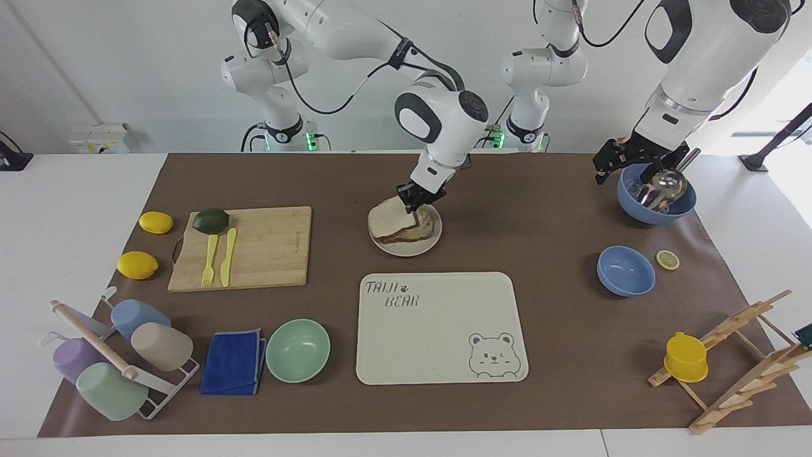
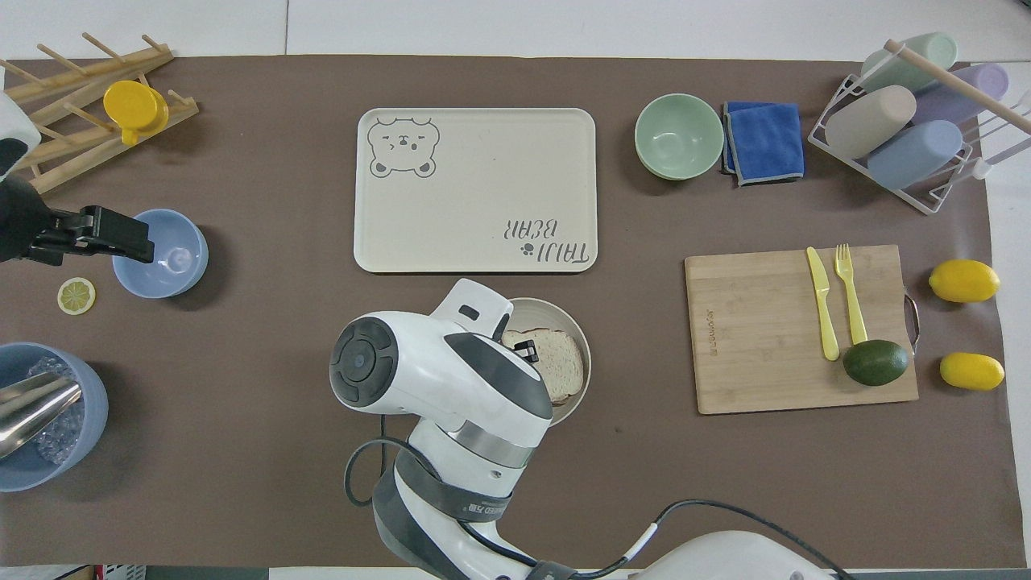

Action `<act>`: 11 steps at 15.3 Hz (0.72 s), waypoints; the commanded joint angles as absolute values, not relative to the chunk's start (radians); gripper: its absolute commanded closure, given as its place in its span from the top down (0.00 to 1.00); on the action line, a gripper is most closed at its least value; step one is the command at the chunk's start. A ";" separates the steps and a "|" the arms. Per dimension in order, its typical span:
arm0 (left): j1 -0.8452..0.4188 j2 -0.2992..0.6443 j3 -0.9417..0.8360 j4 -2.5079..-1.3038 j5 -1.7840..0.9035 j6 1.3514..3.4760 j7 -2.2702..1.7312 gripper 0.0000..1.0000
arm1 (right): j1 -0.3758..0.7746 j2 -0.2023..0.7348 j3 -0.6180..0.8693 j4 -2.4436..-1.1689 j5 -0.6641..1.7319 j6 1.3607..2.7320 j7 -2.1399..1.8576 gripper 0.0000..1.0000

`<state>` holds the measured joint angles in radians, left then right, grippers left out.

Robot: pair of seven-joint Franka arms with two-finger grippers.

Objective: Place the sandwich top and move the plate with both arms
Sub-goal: 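Lower the bread slice onto the egg sandwich with the right gripper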

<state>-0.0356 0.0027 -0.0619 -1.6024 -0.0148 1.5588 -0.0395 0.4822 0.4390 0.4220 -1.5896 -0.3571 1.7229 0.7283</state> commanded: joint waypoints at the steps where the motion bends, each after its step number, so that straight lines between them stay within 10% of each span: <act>1: -0.041 -0.021 -0.054 -1.624 0.000 1.559 -0.040 1.00 | 0.474 0.433 0.426 -1.595 -0.342 1.759 0.746 0.00; 5: -0.041 -0.021 -0.054 -1.626 0.000 1.559 -0.040 1.00 | 0.465 0.436 0.426 -1.597 -0.331 1.784 0.746 0.76; 8: -0.041 -0.021 -0.054 -1.626 0.000 1.560 -0.040 1.00 | 0.459 0.433 0.426 -1.583 -0.331 1.810 0.739 0.98; 11: -0.041 -0.021 -0.054 -1.628 0.000 1.563 -0.044 1.00 | 0.382 0.385 0.426 -1.574 -0.327 1.796 0.681 1.00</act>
